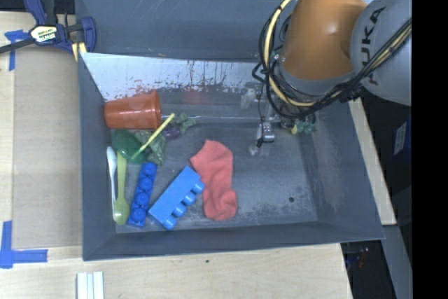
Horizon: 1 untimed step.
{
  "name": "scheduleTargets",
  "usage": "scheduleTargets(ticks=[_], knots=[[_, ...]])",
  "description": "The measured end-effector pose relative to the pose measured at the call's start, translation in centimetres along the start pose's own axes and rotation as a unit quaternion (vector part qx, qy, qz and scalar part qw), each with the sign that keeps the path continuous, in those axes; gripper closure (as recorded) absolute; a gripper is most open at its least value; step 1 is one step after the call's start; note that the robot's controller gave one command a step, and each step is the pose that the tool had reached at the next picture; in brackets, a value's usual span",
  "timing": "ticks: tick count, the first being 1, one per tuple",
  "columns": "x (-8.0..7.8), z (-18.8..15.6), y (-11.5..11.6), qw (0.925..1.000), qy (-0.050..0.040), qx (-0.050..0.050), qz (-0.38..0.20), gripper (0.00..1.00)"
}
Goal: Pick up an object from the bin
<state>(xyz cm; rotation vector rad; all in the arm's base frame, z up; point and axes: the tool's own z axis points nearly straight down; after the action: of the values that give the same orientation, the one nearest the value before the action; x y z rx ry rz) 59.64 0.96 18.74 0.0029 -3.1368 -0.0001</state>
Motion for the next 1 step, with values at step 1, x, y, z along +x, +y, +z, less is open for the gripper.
scheduleTargets(ticks=[1], knots=[[-0.13,-0.5,0.03,1.0,-0.0043,0.0,0.0,0.0]])
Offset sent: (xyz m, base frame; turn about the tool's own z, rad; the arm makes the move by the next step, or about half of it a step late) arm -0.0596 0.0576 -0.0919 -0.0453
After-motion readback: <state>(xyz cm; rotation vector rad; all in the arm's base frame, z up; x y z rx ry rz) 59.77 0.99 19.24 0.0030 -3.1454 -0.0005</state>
